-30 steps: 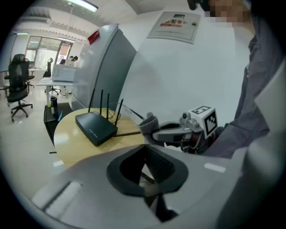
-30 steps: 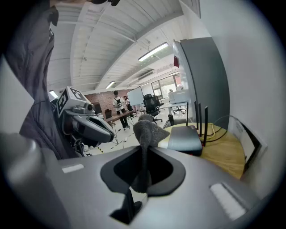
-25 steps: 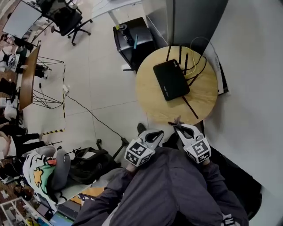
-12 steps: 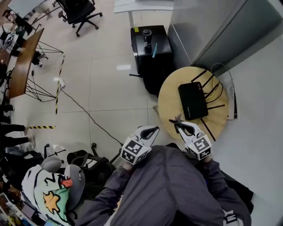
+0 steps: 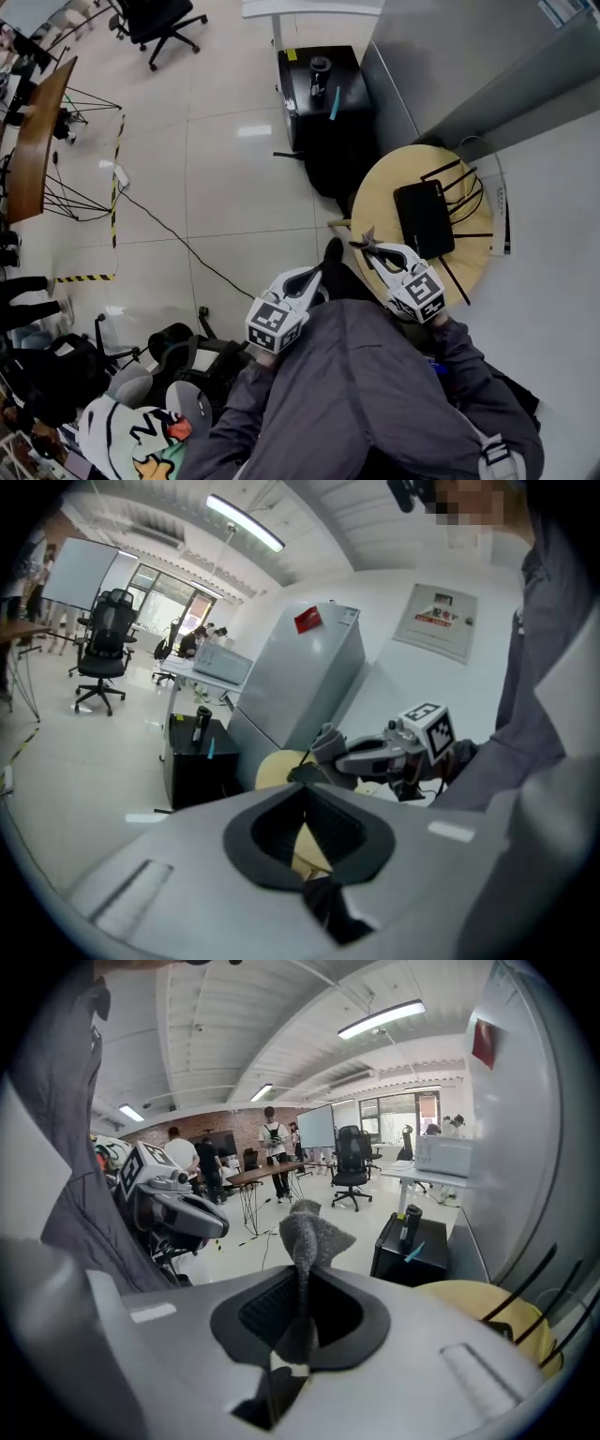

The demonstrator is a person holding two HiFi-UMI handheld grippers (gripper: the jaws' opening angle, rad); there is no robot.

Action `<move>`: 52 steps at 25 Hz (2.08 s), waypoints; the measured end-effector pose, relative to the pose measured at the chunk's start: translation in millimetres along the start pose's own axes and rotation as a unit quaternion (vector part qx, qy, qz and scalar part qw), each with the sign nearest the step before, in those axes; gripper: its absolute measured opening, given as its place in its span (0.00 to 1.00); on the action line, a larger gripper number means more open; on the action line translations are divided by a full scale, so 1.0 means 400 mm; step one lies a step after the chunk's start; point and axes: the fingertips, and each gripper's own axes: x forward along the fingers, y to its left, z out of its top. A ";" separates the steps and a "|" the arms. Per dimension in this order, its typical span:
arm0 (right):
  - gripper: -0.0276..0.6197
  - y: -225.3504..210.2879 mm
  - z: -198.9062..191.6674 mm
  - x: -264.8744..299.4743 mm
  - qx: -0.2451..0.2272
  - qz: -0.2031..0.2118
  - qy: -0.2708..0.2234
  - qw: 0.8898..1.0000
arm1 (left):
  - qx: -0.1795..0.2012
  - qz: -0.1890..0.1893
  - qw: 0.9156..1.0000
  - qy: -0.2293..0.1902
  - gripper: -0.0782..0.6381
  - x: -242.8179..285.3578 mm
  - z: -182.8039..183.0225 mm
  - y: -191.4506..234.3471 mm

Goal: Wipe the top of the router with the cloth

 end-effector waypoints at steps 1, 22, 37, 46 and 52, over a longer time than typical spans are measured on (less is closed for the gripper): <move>0.09 -0.026 -0.012 0.007 0.012 -0.005 0.000 1.000 | 0.003 -0.009 1.000 0.006 0.11 0.027 0.004 0.004; 0.09 -0.763 -0.448 -0.011 0.487 -0.328 -0.058 0.808 | 0.166 -0.251 0.931 0.209 0.11 0.553 0.243 -0.016; 0.09 -0.896 -0.514 -0.006 0.595 -0.418 -0.056 0.684 | 0.246 -0.404 0.837 0.275 0.11 0.709 0.380 0.016; 0.09 -0.761 -0.644 -0.134 0.598 -0.469 -0.002 0.650 | 0.252 -0.444 0.811 0.286 0.11 0.749 0.415 0.065; 0.09 -0.641 -0.755 -0.248 0.613 -0.507 0.056 0.603 | 0.259 -0.457 0.801 0.287 0.11 0.753 0.425 0.077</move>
